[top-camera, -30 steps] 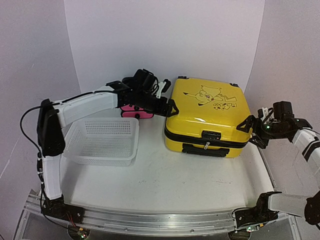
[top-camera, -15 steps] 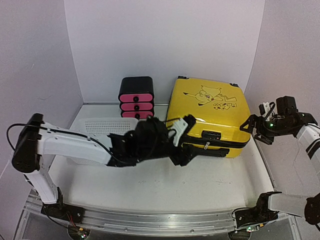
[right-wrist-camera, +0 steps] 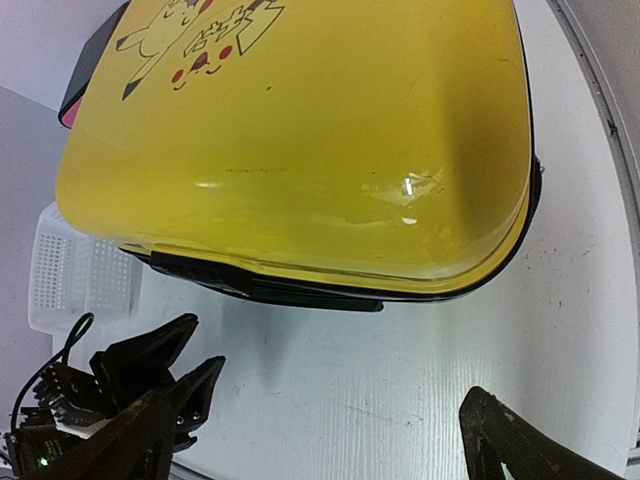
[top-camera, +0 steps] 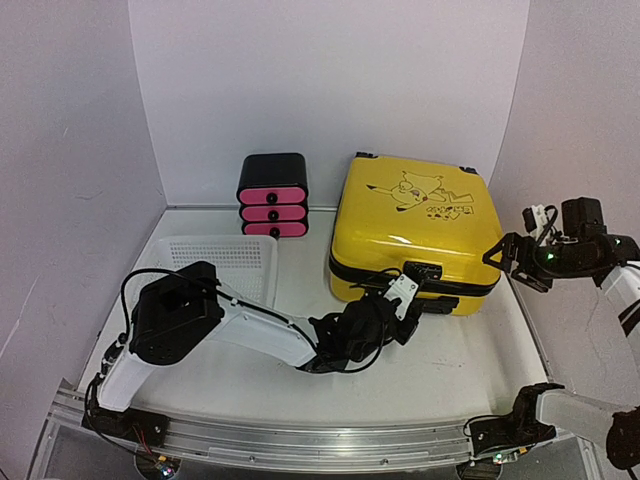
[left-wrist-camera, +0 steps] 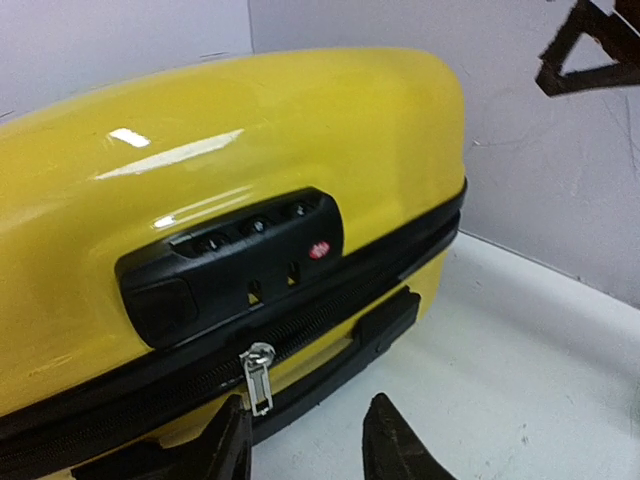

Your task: Open, take out, and arrange the luggage

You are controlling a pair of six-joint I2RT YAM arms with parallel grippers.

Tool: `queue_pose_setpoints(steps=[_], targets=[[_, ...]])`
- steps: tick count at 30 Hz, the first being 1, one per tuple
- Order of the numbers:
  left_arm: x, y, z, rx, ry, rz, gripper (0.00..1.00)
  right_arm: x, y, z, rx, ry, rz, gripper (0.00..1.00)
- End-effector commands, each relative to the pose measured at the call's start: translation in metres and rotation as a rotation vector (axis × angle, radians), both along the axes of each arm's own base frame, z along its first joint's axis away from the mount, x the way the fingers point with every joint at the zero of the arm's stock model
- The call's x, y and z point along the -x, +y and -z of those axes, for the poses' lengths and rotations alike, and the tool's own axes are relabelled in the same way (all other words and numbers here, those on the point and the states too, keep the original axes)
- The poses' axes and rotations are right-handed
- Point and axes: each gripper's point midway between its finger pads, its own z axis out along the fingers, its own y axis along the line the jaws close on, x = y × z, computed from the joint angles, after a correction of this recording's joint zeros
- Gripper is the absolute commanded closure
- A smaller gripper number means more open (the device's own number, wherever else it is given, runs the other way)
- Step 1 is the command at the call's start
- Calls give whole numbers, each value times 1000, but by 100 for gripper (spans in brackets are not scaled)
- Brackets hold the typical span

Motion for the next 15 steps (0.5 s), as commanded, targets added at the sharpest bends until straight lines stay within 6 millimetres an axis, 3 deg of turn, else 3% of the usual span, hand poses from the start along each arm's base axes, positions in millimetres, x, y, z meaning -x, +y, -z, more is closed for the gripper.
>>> queue_pose_setpoints(steps=[1,4,15], targets=[[-21,-1,-33,164,-6,-125,69,1,8,-6,-21,-34,-45,2],[-27,-1,-23,171,11,-172,80,2,11,-10,-39,-40,-58,2],[-40,-13,-4,112,6,-242,76,4,13,-10,-51,-43,-62,2]])
